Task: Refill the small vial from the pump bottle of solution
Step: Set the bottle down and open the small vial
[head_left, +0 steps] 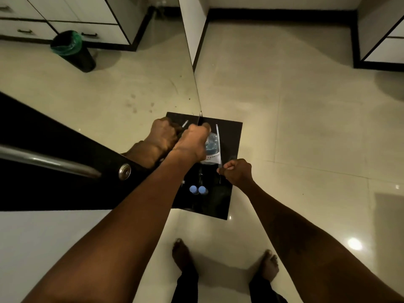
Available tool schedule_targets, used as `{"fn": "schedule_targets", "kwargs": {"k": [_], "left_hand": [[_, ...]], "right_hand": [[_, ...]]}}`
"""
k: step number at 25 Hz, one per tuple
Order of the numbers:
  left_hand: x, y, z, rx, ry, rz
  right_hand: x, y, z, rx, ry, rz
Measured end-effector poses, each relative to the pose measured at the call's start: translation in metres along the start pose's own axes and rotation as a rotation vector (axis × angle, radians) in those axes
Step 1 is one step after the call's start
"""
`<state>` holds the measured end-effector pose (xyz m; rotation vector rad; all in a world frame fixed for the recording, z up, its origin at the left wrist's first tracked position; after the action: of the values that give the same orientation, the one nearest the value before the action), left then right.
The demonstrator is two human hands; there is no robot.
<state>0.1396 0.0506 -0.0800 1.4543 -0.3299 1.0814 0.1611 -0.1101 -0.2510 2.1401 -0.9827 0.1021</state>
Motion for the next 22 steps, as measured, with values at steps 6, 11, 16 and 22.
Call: {"fn": "schedule_targets", "kwargs": {"k": [6, 11, 16, 22], "left_hand": [[-0.008, 0.003, -0.005, -0.037, 0.004, 0.069], [-0.038, 0.05, -0.021, -0.004, 0.091, 0.259], [-0.108, 0.118, -0.042, -0.074, 0.416, 0.288], [-0.137, 0.142, -0.042, -0.03, 0.479, 0.216]], "right_hand": [[0.004, -0.002, -0.002, -0.02, 0.082, -0.063], [0.015, 0.023, -0.009, 0.037, 0.201, -0.088], [0.013, 0.084, -0.033, 0.3, 0.372, -0.028], [-0.037, 0.112, -0.068, 0.553, 0.648, -0.205]]}}
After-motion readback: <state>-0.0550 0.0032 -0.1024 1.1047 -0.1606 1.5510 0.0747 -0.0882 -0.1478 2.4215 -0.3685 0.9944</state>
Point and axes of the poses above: each hand's wrist, its own y-axis away from the middle knuckle, its own x-axis out of the back of the hand, z = x × y, the point moved 5 cm from there along -y, towards the middle knuckle, and after that the axes turned 12 degrees about -z, right-handed, at the moved point
